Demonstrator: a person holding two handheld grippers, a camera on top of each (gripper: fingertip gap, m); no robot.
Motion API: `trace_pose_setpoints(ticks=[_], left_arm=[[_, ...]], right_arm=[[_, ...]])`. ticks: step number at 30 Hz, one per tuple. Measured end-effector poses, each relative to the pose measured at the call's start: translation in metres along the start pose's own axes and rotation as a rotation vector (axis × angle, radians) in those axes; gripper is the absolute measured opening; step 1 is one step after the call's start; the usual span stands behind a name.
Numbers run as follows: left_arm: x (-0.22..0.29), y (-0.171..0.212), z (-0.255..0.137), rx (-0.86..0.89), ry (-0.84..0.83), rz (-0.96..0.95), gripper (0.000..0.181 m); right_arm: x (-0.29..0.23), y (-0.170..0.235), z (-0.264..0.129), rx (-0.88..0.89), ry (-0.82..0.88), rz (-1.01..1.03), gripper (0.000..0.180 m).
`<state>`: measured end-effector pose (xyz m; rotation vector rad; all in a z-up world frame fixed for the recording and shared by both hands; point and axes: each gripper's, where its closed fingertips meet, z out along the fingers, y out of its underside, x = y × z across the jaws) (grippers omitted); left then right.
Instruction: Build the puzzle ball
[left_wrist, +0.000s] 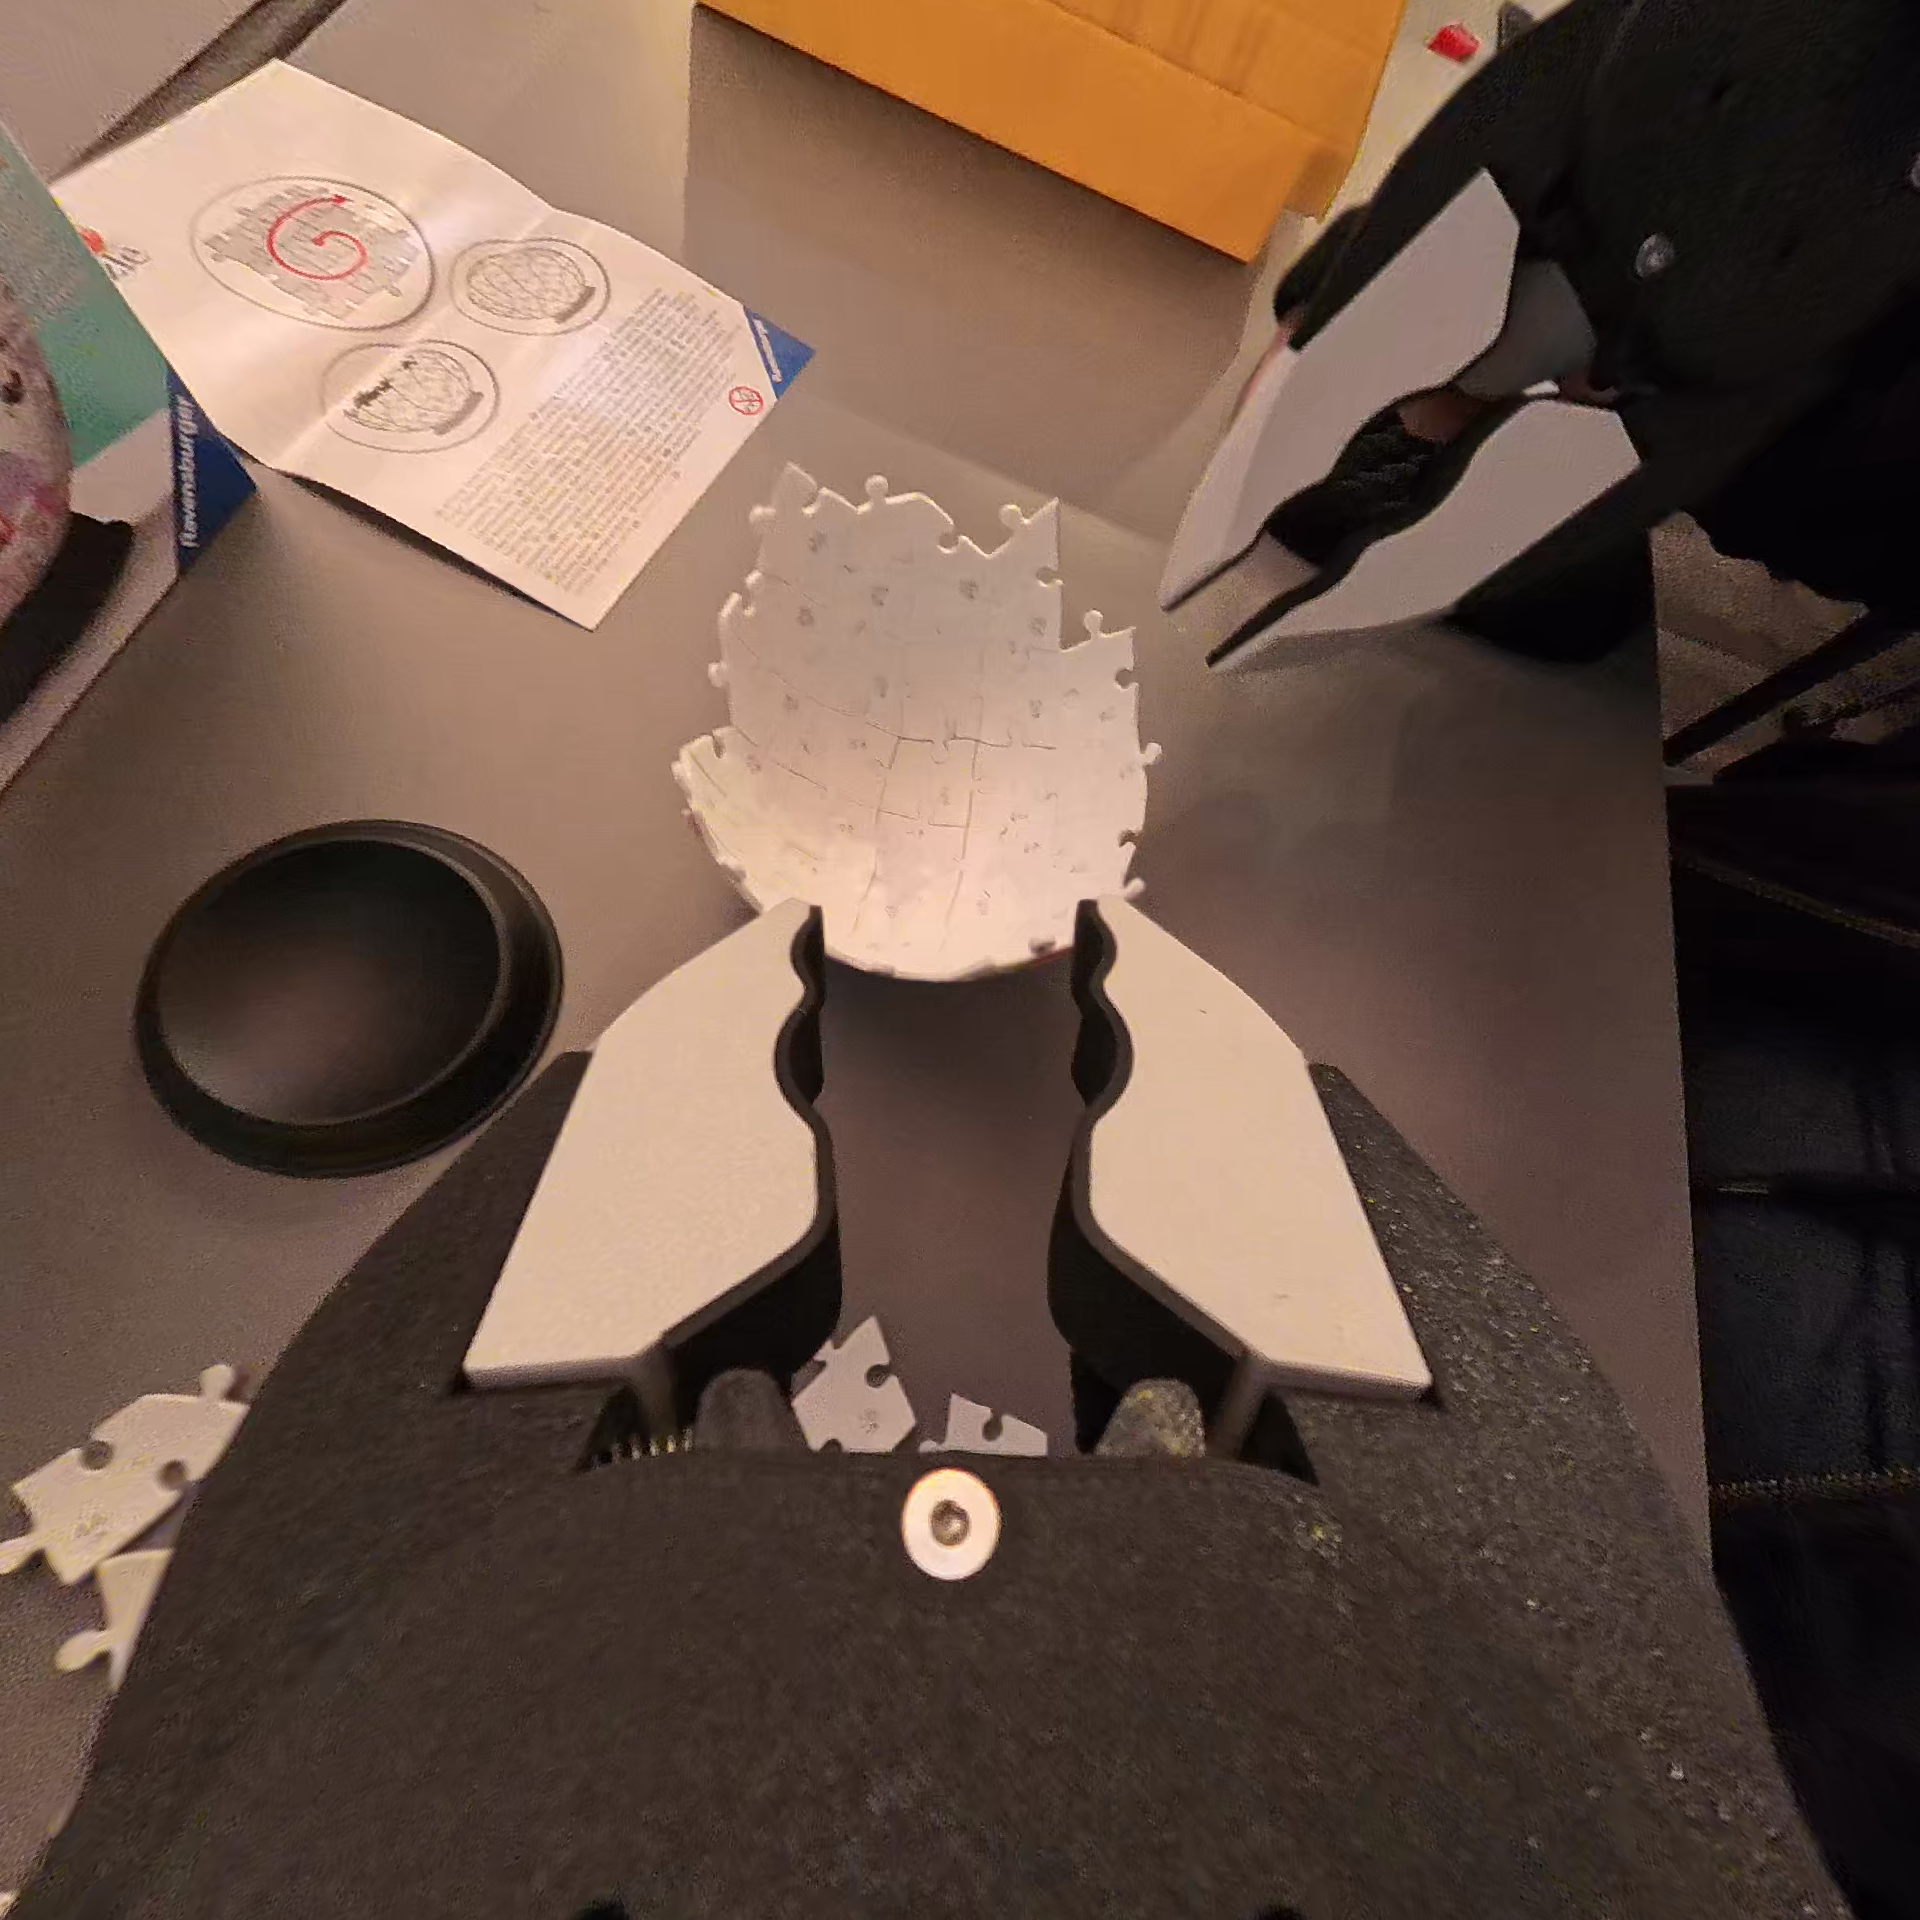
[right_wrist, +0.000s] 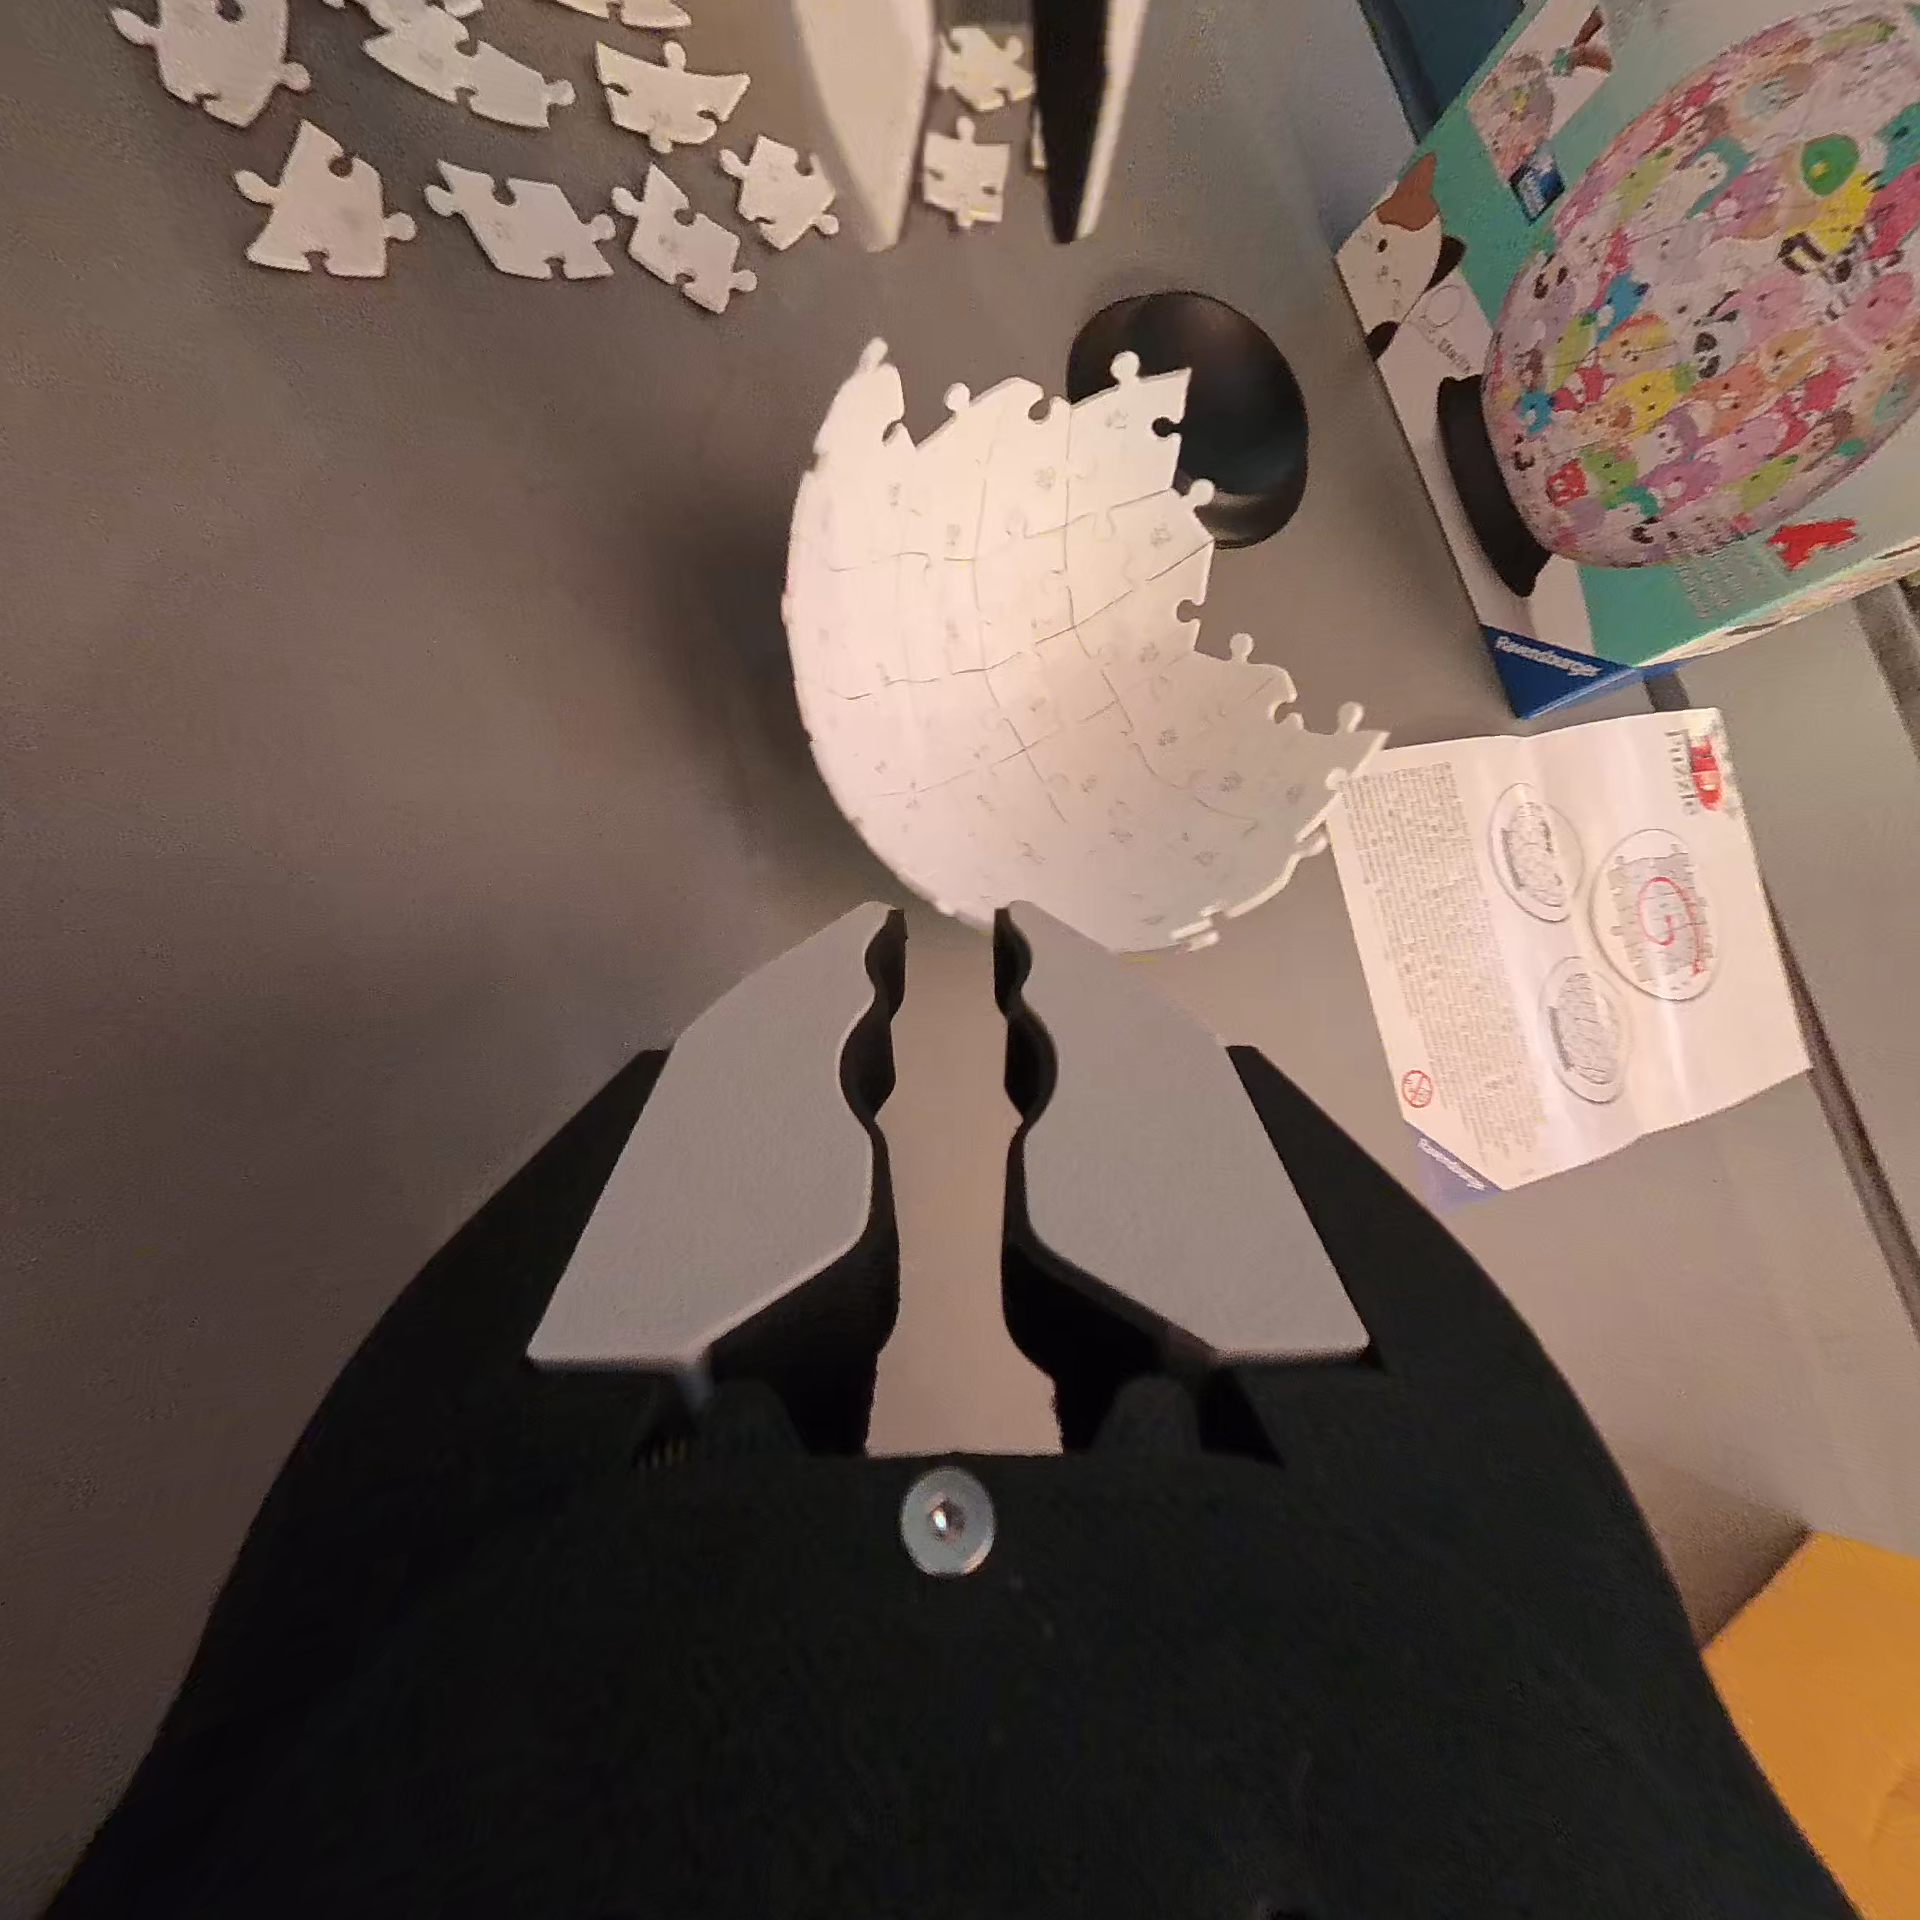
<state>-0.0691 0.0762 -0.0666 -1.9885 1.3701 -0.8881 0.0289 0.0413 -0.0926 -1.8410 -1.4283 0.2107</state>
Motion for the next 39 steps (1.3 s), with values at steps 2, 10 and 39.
trace_pose_setpoints(ticks=[2, 10, 39], left_arm=[[0.007, 0.005, 0.002, 0.009, 0.021, 0.002, 0.046], [0.032, 0.018, 0.017, 0.004, 0.096, 0.02, 0.046], [0.058, 0.026, 0.011, 0.046, 0.065, 0.026, 0.046]], right_arm=[[0.002, 0.0, 0.0, 0.006, 0.001, 0.011, 0.017], [0.011, 0.009, 0.002, 0.0, 0.019, 0.024, 0.017], [0.014, 0.011, 0.017, 0.058, -0.046, 0.085, 0.018]])
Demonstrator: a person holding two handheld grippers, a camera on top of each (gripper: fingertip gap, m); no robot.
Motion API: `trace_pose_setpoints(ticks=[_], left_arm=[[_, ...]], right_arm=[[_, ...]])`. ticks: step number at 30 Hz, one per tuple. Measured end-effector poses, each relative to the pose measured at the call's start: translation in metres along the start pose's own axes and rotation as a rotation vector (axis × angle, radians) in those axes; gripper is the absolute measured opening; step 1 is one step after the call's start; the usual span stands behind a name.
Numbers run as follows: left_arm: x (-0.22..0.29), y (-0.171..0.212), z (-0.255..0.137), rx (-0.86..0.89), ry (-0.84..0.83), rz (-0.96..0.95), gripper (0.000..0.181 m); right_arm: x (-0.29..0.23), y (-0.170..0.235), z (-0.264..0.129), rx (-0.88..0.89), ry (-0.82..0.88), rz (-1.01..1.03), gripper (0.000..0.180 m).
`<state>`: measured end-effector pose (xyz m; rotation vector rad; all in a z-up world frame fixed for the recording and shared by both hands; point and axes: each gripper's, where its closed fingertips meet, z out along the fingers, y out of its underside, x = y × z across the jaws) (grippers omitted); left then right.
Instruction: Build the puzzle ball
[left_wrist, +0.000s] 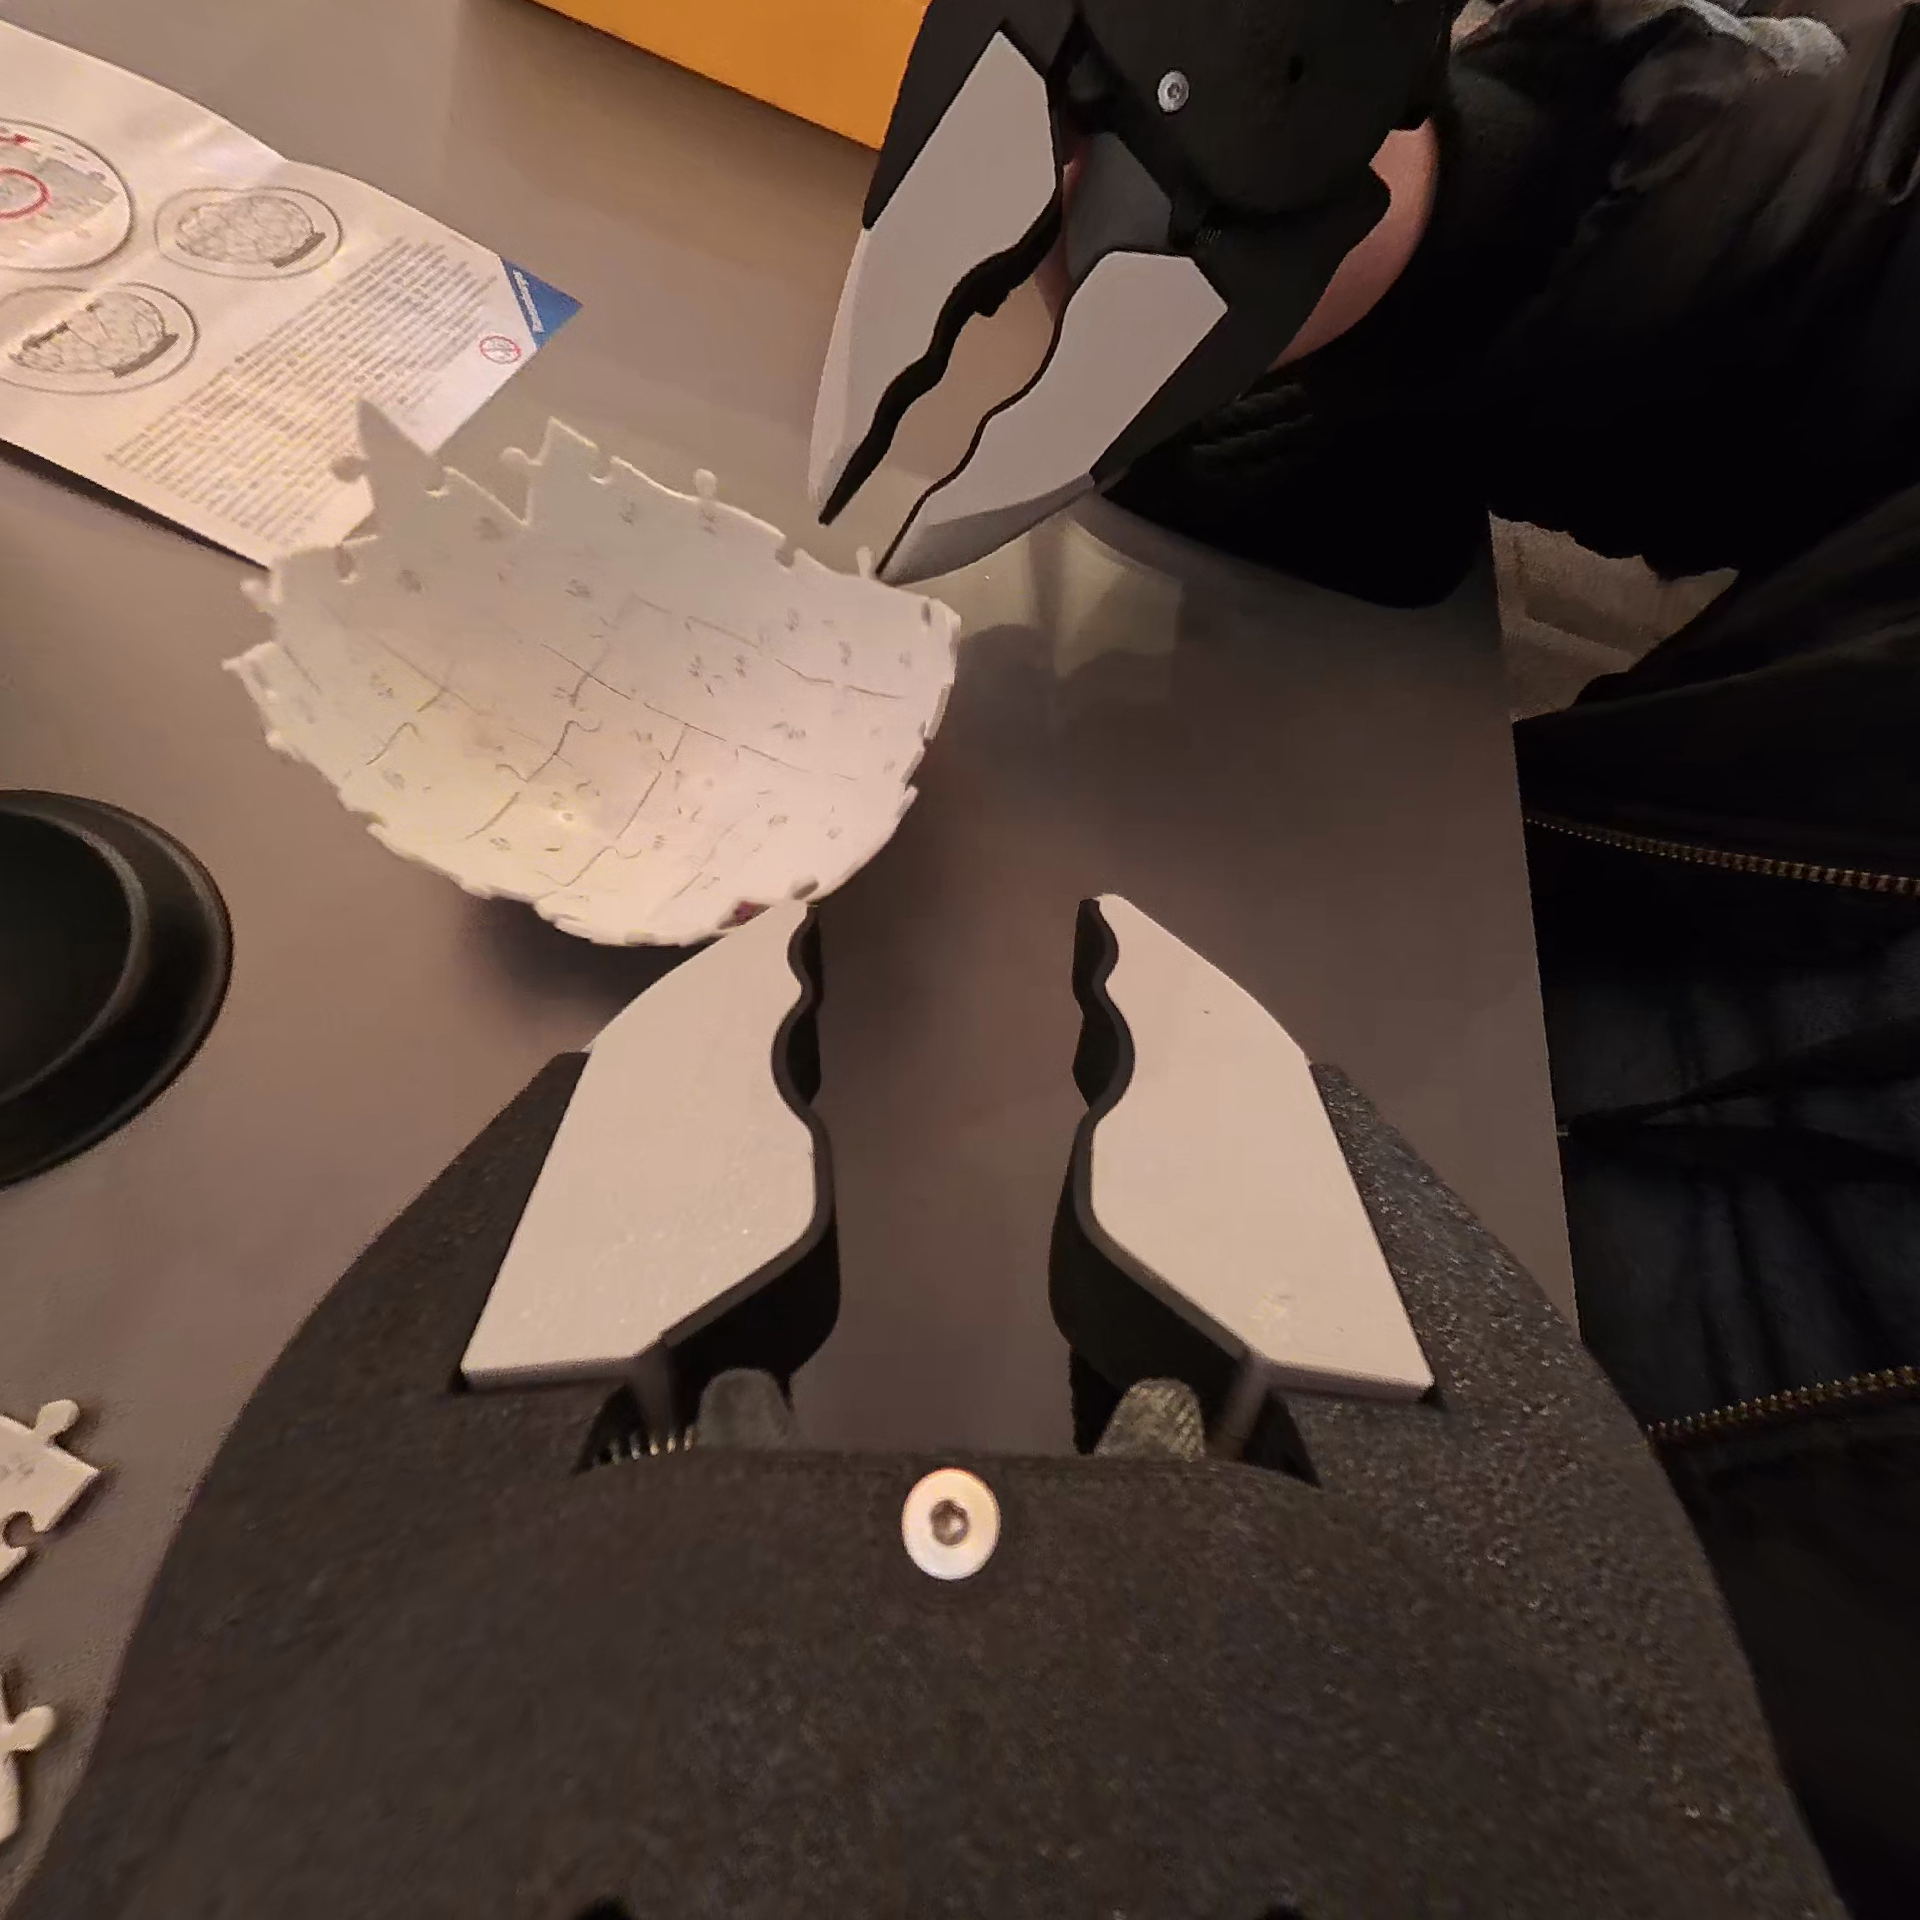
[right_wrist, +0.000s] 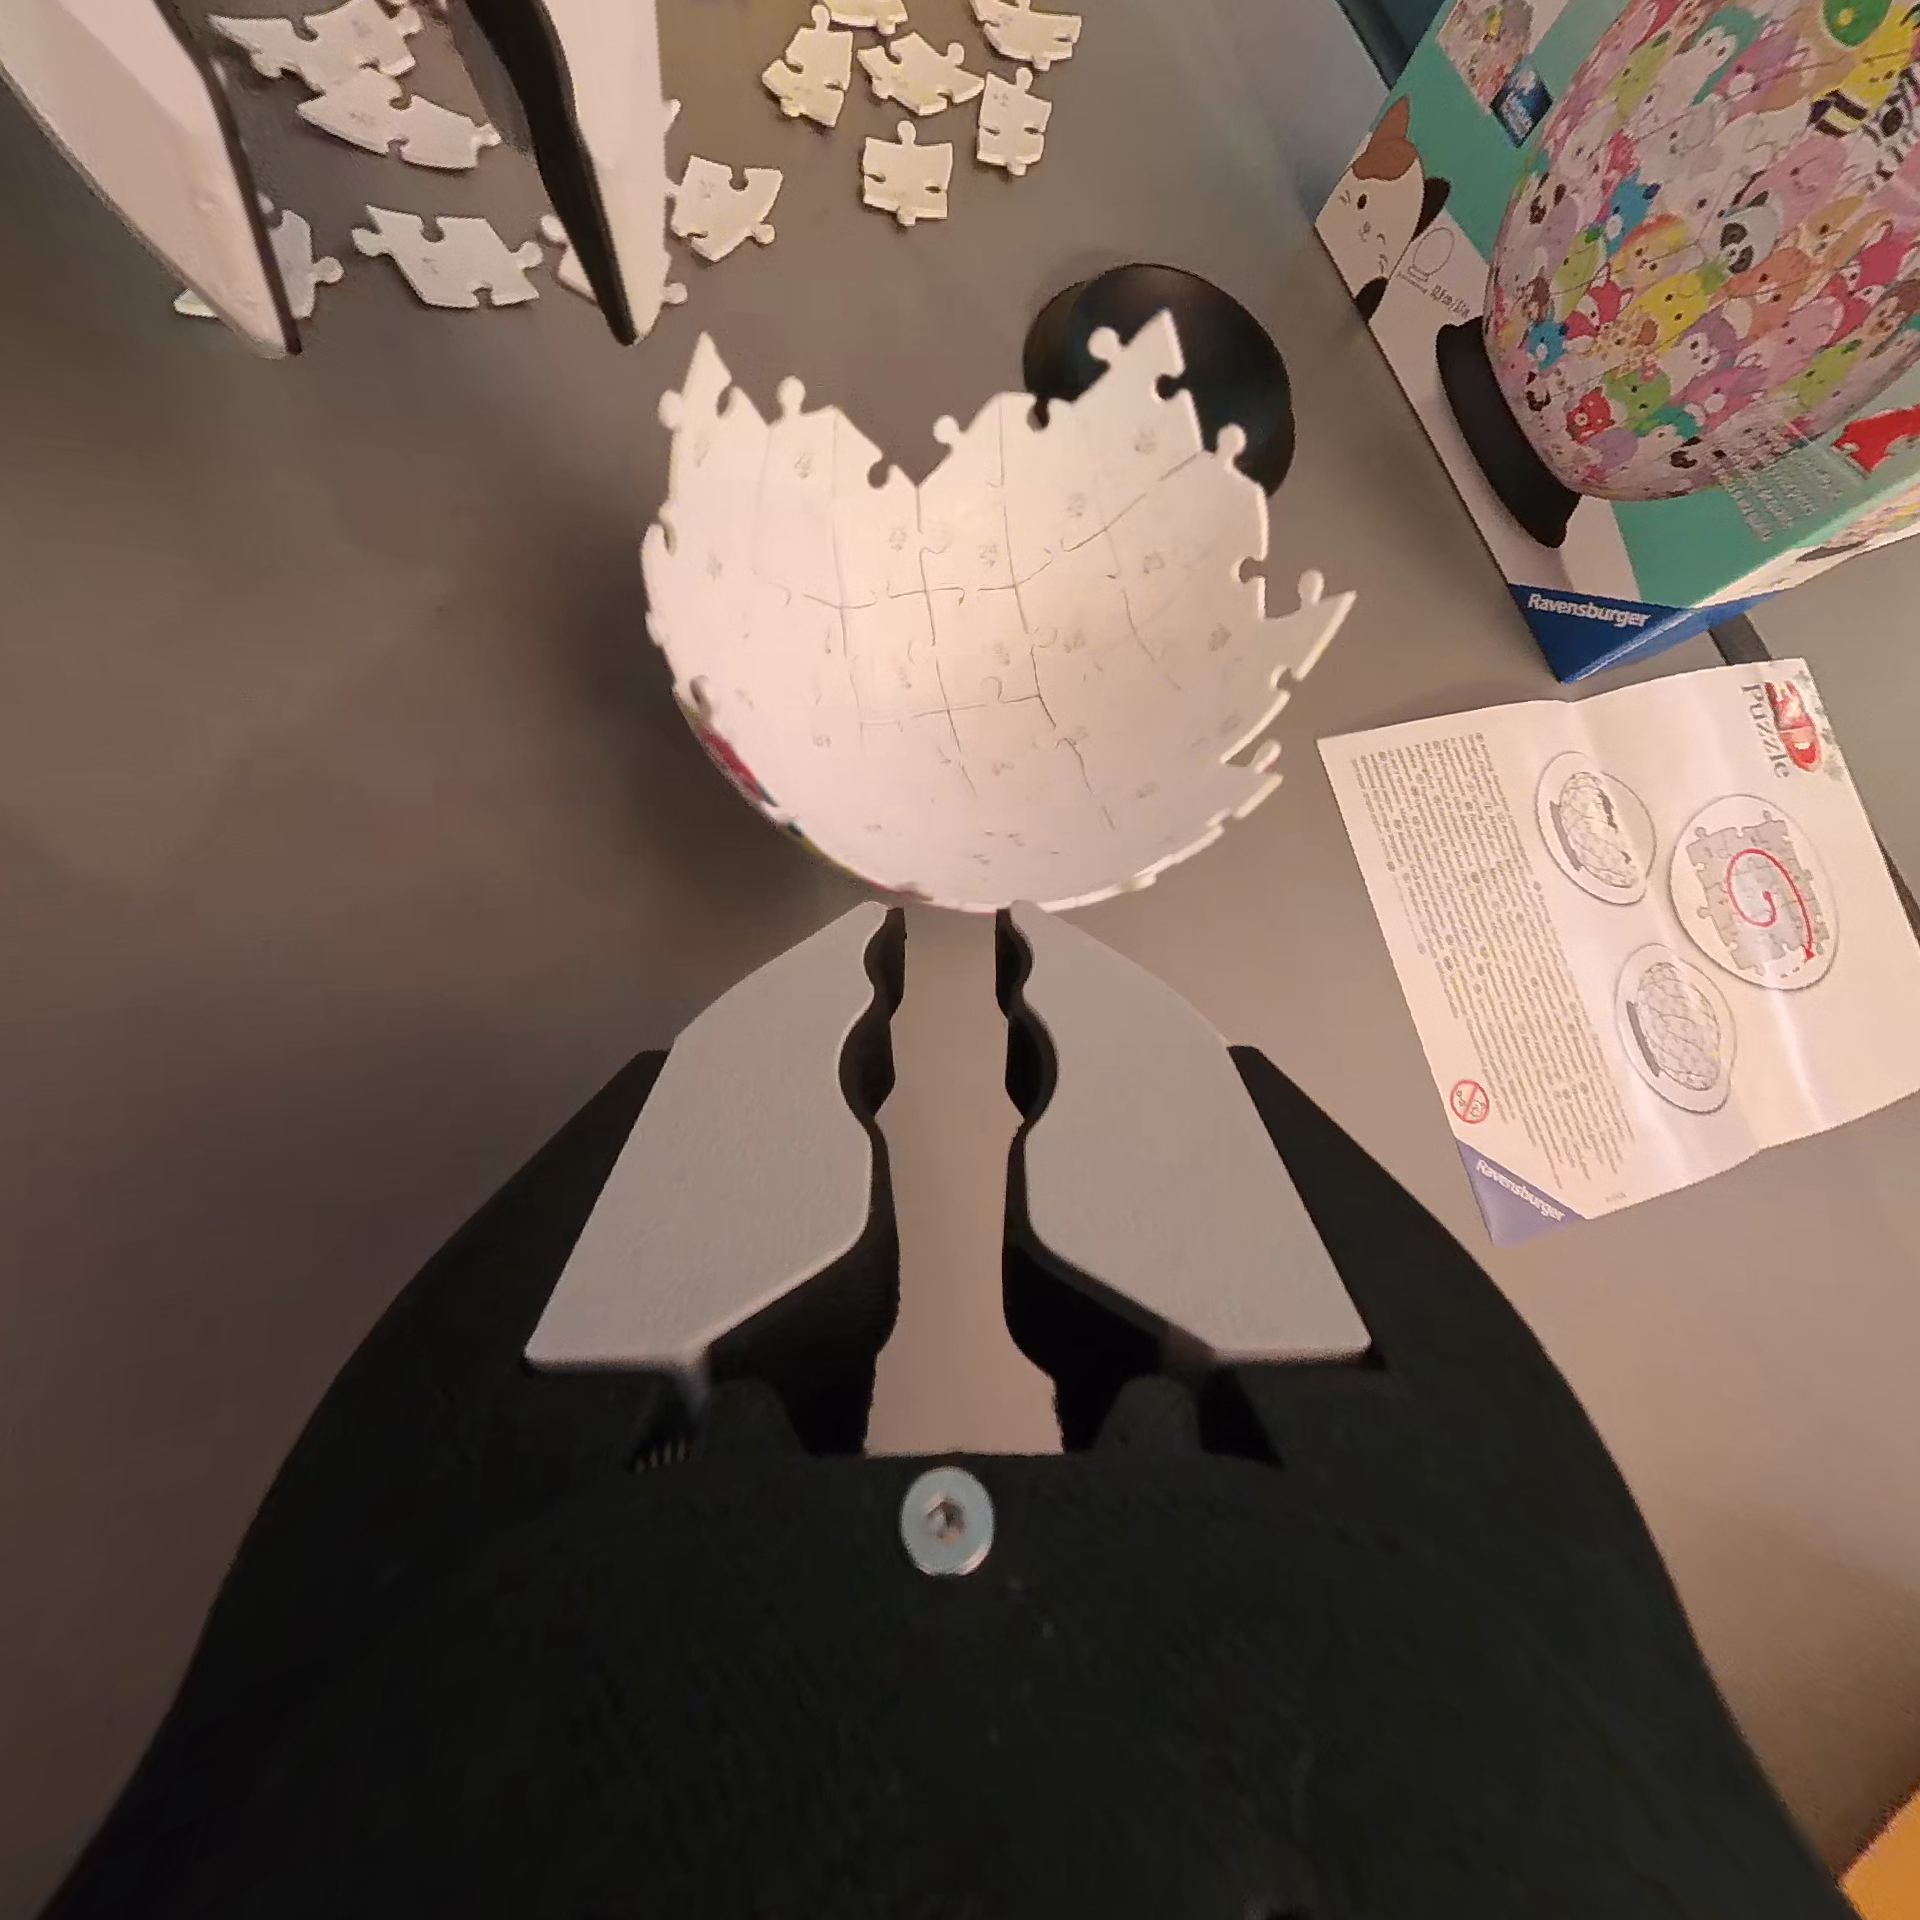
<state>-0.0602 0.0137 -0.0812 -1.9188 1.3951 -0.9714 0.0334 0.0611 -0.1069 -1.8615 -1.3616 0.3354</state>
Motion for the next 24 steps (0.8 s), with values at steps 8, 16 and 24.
trace_pose_setpoints(ticks=[8, 16, 24], left_arm=[[0.009, 0.008, -0.004, -0.004, 0.015, -0.006, 0.046], [0.005, 0.007, -0.023, 0.002, -0.029, -0.013, 0.047], [-0.008, 0.002, -0.084, 0.089, -0.164, -0.044, 0.046]], right_arm=[[-0.003, -0.004, 0.001, 0.023, -0.02, -0.02, 0.018], [-0.003, -0.005, 0.0, 0.028, -0.03, -0.03, 0.018], [-0.004, -0.006, -0.001, 0.046, -0.045, -0.031, 0.019]])
